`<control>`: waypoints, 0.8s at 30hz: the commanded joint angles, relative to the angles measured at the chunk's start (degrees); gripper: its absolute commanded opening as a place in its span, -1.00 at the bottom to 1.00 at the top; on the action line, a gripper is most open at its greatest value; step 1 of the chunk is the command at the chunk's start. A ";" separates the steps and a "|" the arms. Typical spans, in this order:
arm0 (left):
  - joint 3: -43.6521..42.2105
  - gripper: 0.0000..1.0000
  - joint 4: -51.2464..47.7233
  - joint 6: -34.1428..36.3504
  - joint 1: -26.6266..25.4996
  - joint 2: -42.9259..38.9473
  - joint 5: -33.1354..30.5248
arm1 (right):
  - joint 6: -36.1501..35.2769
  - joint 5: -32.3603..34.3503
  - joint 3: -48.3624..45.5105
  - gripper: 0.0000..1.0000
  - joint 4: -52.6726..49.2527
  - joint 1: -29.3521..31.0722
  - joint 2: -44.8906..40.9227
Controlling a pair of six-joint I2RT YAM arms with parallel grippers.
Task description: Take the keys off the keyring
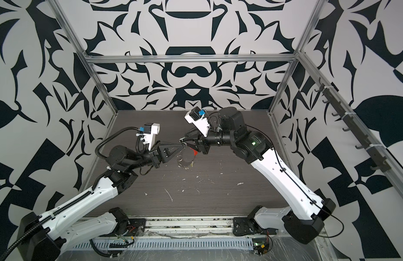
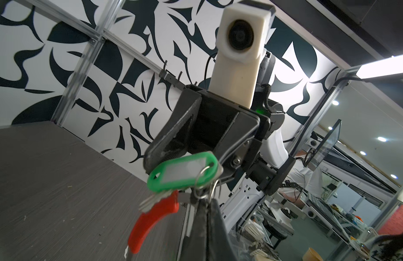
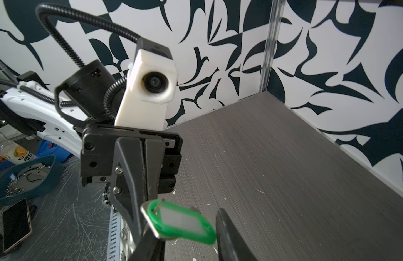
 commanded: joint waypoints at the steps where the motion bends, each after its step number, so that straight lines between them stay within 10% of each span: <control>1: -2.52 -1.00 5.73 -1.54 -0.34 0.84 -2.31 | 1.40 2.89 4.45 -0.19 1.05 1.57 0.78; 24: -14.43 -1.00 26.59 -4.70 -0.34 2.09 -15.30 | 6.09 16.26 9.04 -0.06 4.91 5.65 4.10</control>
